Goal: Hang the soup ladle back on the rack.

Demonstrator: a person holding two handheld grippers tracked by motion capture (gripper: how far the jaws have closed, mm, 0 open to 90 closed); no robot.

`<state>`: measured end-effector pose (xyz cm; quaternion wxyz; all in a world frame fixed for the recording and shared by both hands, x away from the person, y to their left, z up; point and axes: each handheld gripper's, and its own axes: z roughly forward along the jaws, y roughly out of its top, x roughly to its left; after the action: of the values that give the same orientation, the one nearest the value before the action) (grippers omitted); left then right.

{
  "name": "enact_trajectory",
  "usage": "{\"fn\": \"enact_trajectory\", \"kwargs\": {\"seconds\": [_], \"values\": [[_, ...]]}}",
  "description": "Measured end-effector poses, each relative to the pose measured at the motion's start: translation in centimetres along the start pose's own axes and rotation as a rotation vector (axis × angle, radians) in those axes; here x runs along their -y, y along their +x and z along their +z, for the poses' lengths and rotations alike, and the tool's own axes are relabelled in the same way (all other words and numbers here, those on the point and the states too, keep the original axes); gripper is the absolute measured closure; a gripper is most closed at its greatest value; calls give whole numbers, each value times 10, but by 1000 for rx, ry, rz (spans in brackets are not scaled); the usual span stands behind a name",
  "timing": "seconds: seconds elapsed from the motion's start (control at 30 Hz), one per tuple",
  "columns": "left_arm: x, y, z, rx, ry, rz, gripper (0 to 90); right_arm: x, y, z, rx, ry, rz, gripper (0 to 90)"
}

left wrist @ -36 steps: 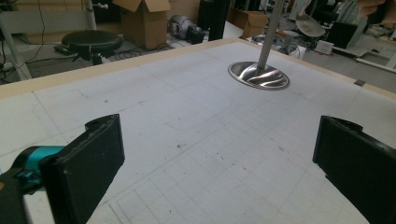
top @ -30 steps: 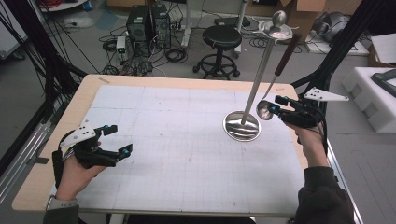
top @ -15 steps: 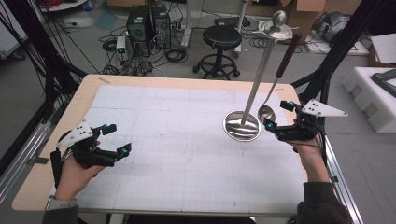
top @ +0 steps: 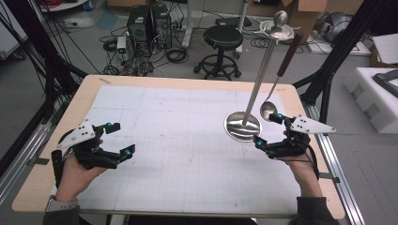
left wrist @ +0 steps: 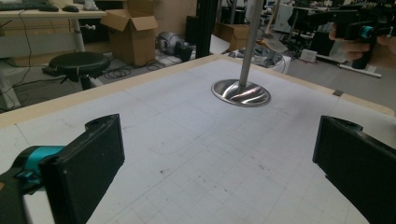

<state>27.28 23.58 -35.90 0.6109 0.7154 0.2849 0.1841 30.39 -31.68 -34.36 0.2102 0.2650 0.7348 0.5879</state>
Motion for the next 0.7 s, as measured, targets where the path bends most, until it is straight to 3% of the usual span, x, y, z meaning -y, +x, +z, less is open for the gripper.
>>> {"fn": "enact_trajectory", "kwargs": {"seconds": [0.03, 0.3, 0.7], "values": [[0, 1, 0, 0, 0, -3, 25, 2, 0, -1, -16, -8, 21, 0], [3, 4, -2, -12, -11, -16, 25, 13, -10, -13, 19, -48, 57, 0], [8, 10, -2, -20, -15, -31, 25, 32, -15, -16, 40, -1, 69, 0]]}}
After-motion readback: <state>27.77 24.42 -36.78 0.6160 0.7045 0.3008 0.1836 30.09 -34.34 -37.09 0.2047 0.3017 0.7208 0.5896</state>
